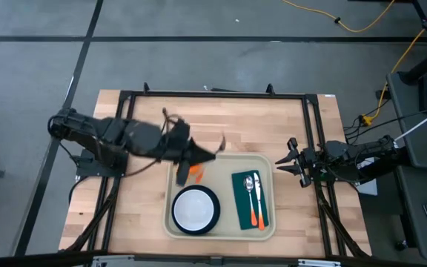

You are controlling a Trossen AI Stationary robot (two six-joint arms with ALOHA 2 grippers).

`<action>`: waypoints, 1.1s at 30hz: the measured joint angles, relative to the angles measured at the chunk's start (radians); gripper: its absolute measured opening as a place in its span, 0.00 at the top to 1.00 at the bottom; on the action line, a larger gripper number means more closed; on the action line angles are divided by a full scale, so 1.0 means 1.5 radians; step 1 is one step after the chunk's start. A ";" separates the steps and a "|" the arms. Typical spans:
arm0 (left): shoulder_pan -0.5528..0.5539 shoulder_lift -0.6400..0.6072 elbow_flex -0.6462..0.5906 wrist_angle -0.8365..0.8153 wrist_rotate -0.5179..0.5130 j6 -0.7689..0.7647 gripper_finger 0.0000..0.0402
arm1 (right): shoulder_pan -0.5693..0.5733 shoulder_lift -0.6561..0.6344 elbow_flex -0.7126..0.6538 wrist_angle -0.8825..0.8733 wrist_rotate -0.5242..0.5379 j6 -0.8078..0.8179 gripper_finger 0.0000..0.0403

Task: Set up tray
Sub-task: Put the orange fork on top of the green table napkin to the left of the orange spoon

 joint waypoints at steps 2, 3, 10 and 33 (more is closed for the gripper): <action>-0.040 0.001 0.000 0.026 -0.020 0.012 0.99 | 0.000 0.000 0.000 0.000 0.000 -0.001 0.79; -0.058 0.001 0.000 0.037 -0.034 0.019 0.99 | 0.000 0.000 0.000 0.000 0.000 -0.001 0.79; -0.114 0.022 0.000 0.044 -0.115 0.009 0.99 | 0.000 0.000 0.000 0.000 0.000 0.000 0.79; -0.113 0.312 0.000 0.031 -0.201 -0.485 0.99 | 0.000 0.000 0.000 0.000 0.000 0.000 0.79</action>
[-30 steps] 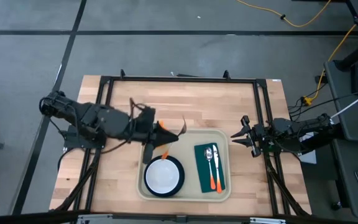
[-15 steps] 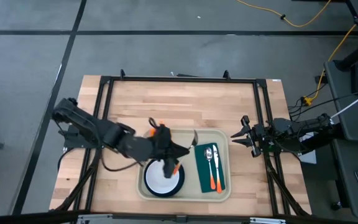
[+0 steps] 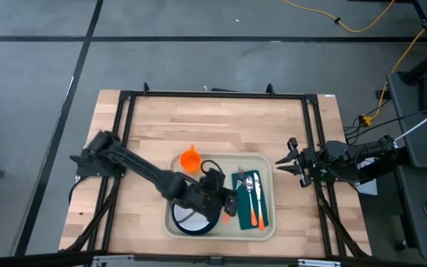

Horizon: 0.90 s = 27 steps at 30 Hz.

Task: Set up tray
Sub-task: Put the orange fork on top of the green table napkin to the left of the orange spoon

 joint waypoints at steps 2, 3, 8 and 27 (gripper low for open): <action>0.003 0.029 0.000 -0.001 0.009 -0.057 0.99 | 0.000 0.000 0.000 0.000 0.000 -0.001 0.79; 0.003 0.040 0.000 -0.005 0.015 -0.085 0.99 | 0.000 0.000 0.000 0.000 0.000 -0.001 0.79; 0.007 0.089 0.000 -0.007 0.030 -0.185 0.99 | 0.000 0.000 0.000 0.000 0.000 -0.001 0.79; 0.076 0.338 0.277 -0.165 0.116 -0.260 0.99 | 0.000 0.000 0.000 0.000 0.000 0.000 0.79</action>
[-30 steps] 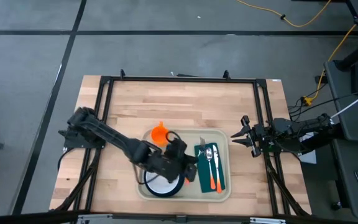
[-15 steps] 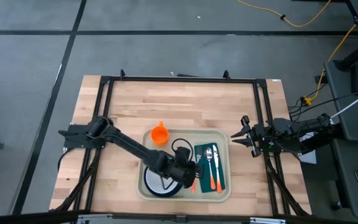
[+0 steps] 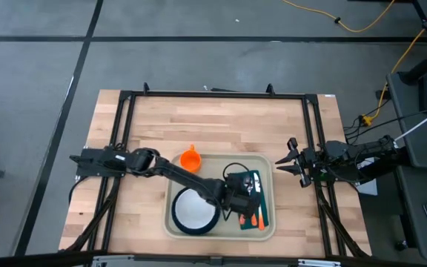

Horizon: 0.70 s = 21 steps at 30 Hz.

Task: Set up tray
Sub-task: Put the orange fork on top of the green table napkin to the left of the orange spoon

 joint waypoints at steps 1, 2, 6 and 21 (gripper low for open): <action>0.001 0.006 0.017 -0.029 -0.009 -0.006 0.99 | 0.000 0.000 0.000 0.000 0.000 -0.001 0.79; 0.002 0.009 0.030 -0.053 -0.019 -0.013 0.99 | 0.000 0.000 0.000 0.000 0.000 -0.001 0.79; 0.002 0.010 0.054 -0.116 -0.037 -0.040 0.99 | 0.000 0.000 0.000 0.000 0.000 0.000 0.79; -0.010 0.010 0.068 -0.146 -0.059 -0.142 0.99 | 0.000 0.000 0.000 0.000 0.000 0.000 0.79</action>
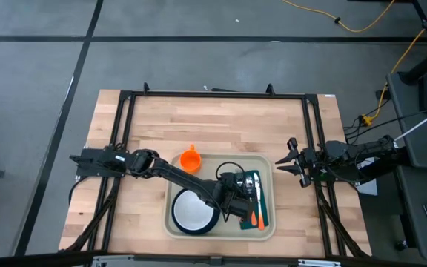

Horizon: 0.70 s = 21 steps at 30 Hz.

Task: Set up tray
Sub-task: Put the orange fork on top of the green table napkin to the left of the orange spoon

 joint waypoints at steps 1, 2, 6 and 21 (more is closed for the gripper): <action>0.001 0.000 0.000 -0.006 0.001 -0.003 0.99 | 0.000 0.000 0.000 0.000 0.000 0.000 0.79; 0.002 0.000 0.000 -0.010 0.005 -0.004 0.99 | 0.000 0.000 0.000 0.000 0.000 -0.001 0.79; 0.008 0.007 0.000 -0.002 0.024 -0.001 0.99 | 0.000 0.000 0.000 0.000 0.000 0.000 0.79; 0.014 0.042 -0.001 0.031 0.061 -0.016 0.99 | 0.000 0.000 0.000 0.000 0.000 -0.001 0.79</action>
